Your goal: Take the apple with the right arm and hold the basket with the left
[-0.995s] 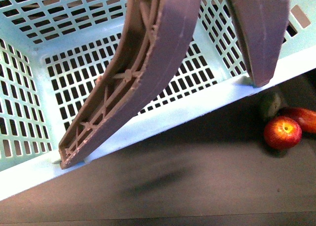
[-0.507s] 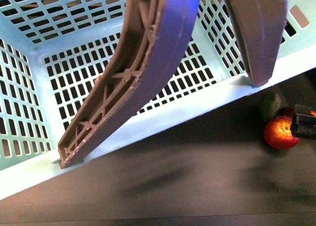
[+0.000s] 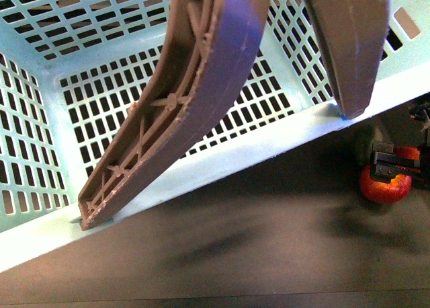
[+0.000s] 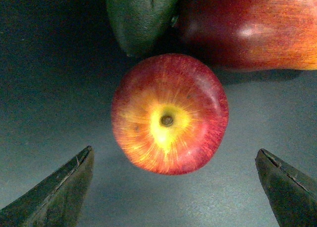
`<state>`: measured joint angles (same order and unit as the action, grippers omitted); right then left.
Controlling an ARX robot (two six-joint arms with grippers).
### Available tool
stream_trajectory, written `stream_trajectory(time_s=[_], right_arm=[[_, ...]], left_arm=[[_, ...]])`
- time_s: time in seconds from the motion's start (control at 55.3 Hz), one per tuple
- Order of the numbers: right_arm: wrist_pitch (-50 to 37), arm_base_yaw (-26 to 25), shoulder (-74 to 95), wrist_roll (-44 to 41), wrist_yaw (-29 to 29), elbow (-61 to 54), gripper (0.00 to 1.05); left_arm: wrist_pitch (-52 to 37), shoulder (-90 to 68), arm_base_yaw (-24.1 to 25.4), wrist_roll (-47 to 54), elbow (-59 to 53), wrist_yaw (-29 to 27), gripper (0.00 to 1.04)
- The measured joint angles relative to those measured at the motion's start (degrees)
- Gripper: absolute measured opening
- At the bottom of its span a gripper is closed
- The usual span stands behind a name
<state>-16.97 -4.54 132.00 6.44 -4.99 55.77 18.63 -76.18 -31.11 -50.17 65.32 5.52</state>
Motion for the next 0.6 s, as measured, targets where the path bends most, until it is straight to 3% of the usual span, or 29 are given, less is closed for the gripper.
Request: stream_trajectory(time_s=[0.597], right_arm=[[4.35, -0.66, 8.55, 0.83, 0.44, 9.84, 0.96]], left_arm=[[0.00, 0.00, -0.02, 0.00, 0.00, 0.02, 0.17]])
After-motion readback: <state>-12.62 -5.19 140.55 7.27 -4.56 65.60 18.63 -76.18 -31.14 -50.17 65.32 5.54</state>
